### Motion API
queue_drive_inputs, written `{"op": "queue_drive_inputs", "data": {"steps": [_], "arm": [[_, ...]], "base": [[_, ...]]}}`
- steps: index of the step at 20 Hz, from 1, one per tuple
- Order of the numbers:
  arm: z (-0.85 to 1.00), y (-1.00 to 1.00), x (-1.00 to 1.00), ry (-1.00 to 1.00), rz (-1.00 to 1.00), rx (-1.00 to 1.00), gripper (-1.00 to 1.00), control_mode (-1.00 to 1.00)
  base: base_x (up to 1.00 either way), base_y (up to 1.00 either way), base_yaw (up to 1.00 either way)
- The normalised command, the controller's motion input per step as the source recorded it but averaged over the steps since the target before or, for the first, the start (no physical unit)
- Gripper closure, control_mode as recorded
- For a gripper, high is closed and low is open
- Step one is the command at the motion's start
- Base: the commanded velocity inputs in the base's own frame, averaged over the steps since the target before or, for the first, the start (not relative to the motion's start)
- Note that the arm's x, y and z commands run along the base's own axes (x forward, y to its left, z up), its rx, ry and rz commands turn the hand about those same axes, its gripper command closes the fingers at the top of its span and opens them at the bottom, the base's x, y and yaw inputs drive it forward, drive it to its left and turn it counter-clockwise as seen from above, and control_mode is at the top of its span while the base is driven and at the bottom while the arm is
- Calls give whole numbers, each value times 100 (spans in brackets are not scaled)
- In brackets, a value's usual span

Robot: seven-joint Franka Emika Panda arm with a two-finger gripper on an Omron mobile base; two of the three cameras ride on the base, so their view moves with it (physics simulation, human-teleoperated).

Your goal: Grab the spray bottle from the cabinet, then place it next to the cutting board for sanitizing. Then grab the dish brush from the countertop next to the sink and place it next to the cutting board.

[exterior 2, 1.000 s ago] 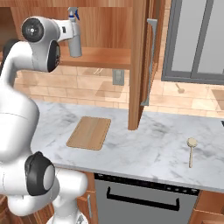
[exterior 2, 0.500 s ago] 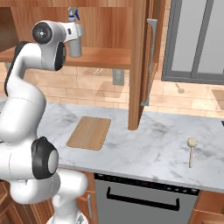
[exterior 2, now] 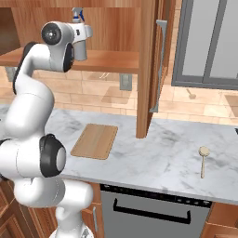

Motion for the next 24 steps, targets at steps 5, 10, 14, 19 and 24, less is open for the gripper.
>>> {"op": "queue_drive_inputs", "data": {"steps": [5,10,14,19,24], "arm": [[0,30,6,0,0,0,-100,-100],[0,29,35,0,0,3,-100,-100],[0,1,28,2,0,8,-100,-100],[0,0,29,6,0,7,-100,-100],[-6,2,25,6,0,4,-100,-100]], "base": [[0,0,0],[0,0,0],[0,0,0],[0,0,0],[0,0,0]]}}
